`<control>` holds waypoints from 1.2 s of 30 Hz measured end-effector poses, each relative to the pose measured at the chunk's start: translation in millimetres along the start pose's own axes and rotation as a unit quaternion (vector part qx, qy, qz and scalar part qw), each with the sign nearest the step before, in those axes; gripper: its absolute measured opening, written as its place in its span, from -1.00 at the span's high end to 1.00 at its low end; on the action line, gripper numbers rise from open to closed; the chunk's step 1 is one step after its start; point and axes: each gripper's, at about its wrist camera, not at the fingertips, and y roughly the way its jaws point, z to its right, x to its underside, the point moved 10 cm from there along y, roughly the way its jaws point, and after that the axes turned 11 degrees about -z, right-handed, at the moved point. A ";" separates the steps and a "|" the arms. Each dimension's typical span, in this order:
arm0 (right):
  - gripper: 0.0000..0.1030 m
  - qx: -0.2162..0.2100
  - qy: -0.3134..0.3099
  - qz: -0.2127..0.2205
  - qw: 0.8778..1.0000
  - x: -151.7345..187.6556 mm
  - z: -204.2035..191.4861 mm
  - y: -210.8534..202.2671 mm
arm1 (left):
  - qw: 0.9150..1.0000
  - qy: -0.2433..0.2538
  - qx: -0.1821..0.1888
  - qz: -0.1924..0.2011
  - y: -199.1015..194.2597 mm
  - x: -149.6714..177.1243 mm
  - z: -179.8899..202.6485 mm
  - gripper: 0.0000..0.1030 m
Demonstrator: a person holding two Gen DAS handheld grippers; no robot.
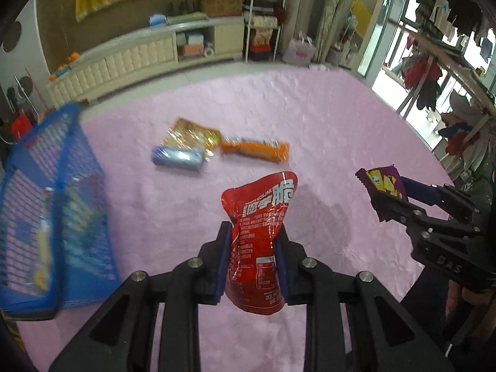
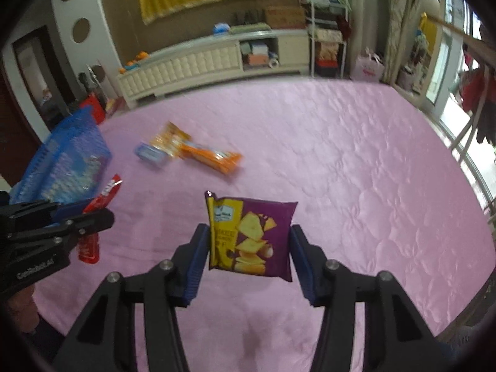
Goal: Organize snacks
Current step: 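Carry the red pouch and chip bag over the blue basket with both grippers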
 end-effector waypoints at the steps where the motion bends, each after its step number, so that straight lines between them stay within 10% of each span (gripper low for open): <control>1: -0.10 0.000 -0.006 0.004 1.000 -2.9 -5.9 -4.2 | 1.000 0.002 -0.006 0.007 -8.1 -0.3 -1.9 0.53; 22: -0.10 -0.103 -0.140 0.045 0.984 -68.4 -177.8 -74.2 | 0.991 -0.051 -0.090 0.083 -145.3 14.0 -152.7 0.51; 36: -0.10 -0.124 -0.261 -0.014 0.957 -105.1 -291.7 -6.2 | 0.984 -0.132 -0.110 0.056 -121.0 8.3 -247.4 0.50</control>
